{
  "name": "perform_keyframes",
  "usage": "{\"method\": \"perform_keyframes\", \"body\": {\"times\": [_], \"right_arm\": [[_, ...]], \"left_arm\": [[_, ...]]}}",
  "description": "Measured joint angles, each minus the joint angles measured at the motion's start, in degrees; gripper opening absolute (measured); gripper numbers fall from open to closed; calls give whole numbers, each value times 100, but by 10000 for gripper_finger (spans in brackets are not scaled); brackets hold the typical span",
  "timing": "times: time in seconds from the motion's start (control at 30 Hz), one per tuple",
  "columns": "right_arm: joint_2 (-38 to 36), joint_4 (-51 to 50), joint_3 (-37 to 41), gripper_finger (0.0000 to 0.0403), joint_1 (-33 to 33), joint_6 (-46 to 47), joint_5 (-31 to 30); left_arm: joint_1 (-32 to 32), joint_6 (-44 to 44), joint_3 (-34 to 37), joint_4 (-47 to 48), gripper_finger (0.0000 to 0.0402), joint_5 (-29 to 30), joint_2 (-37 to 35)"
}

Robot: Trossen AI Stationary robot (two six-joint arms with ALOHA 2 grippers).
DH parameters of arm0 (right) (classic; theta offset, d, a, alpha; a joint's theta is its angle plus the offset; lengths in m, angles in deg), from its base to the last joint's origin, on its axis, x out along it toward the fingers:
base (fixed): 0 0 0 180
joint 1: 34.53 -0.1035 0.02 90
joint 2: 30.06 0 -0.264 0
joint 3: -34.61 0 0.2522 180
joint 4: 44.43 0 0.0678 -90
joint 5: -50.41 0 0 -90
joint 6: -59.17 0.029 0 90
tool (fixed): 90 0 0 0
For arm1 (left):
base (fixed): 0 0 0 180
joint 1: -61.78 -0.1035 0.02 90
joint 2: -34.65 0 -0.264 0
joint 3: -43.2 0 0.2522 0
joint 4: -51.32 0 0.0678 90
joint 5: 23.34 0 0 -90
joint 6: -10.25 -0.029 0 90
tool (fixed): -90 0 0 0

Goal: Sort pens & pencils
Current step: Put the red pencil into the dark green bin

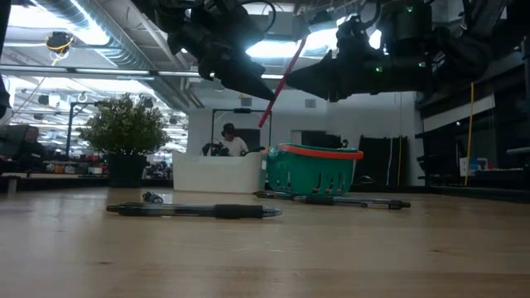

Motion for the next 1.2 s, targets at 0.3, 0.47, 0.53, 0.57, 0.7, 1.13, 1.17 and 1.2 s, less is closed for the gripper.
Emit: {"method": "perform_keyframes", "body": {"times": [0.3,0.47,0.53,0.57,0.7,1.13,1.17,1.2], "right_arm": [[184,-373,-547,131,16,-250,39],[250,-960,-724,131,85,-247,39],[242,-927,-706,131,111,-245,39],[236,-914,-706,131,112,-247,37],[234,-908,-706,131,120,-256,37],[234,-955,-700,94,187,-414,-101],[234,-981,-700,80,209,-404,-98],[234,-1001,-700,63,227,-401,-98]], "left_arm": [[2,26,0,2,15,0,0],[0,58,0,8,15,5,0],[-2,64,0,24,15,12,0],[-2,56,0,27,15,11,0],[0,43,0,74,15,11,0],[-2,42,0,181,12,64,0],[-2,42,0,182,10,107,0],[-4,42,-1,180,8,154,0]]}}
